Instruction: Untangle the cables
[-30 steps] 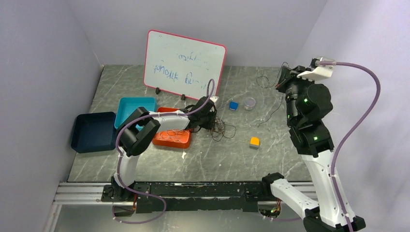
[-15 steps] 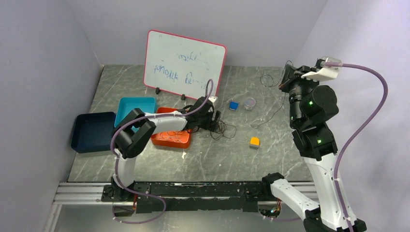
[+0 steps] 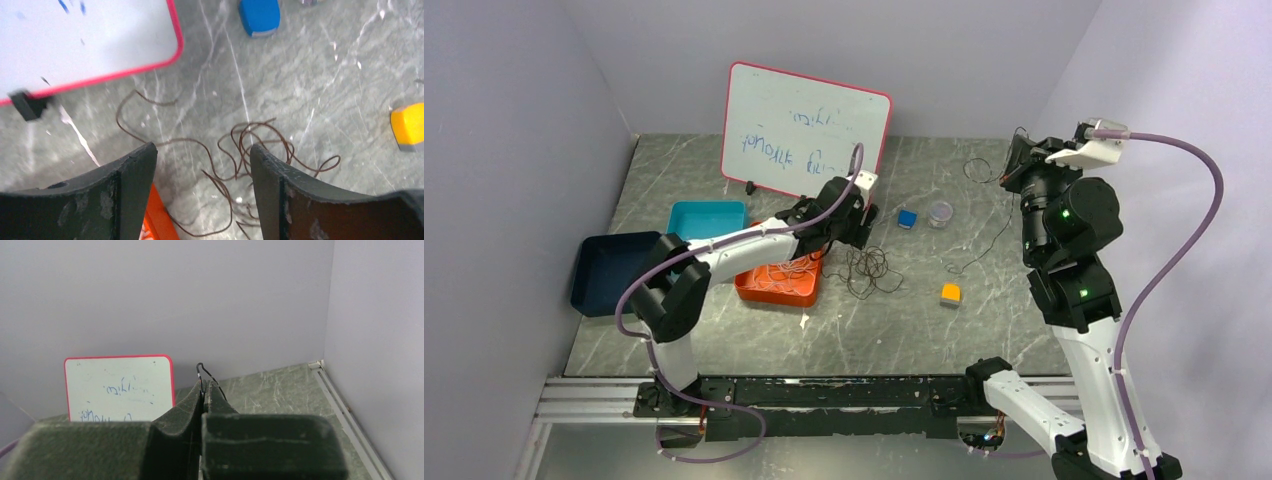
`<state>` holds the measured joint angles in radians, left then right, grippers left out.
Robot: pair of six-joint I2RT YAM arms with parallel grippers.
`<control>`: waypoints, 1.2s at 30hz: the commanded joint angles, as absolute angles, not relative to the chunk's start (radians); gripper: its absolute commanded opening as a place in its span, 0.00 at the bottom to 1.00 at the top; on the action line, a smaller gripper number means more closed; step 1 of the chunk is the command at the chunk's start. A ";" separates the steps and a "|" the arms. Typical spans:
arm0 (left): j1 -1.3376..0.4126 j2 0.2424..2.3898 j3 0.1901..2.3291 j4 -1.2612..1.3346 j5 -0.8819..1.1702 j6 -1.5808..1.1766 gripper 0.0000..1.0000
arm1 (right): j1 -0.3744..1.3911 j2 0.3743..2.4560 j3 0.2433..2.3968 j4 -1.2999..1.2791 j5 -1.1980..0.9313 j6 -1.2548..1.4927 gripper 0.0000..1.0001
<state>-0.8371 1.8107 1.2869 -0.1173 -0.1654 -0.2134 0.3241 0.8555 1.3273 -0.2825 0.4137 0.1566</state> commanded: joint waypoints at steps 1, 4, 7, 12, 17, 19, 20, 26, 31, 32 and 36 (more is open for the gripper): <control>-0.872 1.847 1.406 -0.174 -0.277 -0.077 0.72 | 0.329 0.854 1.316 -0.277 0.404 0.149 0.00; -0.913 1.884 1.465 -0.186 -0.337 -0.006 0.72 | 0.328 0.854 1.312 -0.273 0.405 0.146 0.00; -0.935 1.893 1.492 -0.184 -0.374 0.008 0.73 | 0.328 0.851 1.312 -0.274 0.406 0.146 0.00; -0.936 1.822 1.443 -0.144 -0.363 -0.033 0.75 | 0.329 0.848 1.310 -0.281 0.394 0.156 0.00; -0.936 1.629 1.283 0.040 -0.178 -0.034 0.77 | 0.329 0.867 1.322 -0.281 0.386 0.222 0.00; -0.936 1.549 1.247 0.106 -0.069 -0.028 0.78 | 0.328 0.888 1.339 -0.286 0.391 0.268 0.00; -0.936 1.521 1.240 0.130 -0.018 -0.026 0.79 | 0.329 0.898 1.349 -0.291 0.397 0.289 0.00; -0.936 1.455 1.283 0.213 0.195 -0.037 0.82 | 0.329 0.933 1.395 -0.276 0.409 0.377 0.00; -0.936 1.522 1.391 0.238 0.354 -0.036 0.83 | 0.328 0.961 1.446 -0.266 0.384 0.403 0.00; -0.936 1.538 1.406 0.247 0.387 -0.041 0.83 | 0.329 0.965 1.455 -0.267 0.380 0.407 0.00; -0.937 1.597 1.440 0.296 0.497 -0.078 0.83 | 0.328 0.981 1.489 -0.265 0.357 0.427 0.00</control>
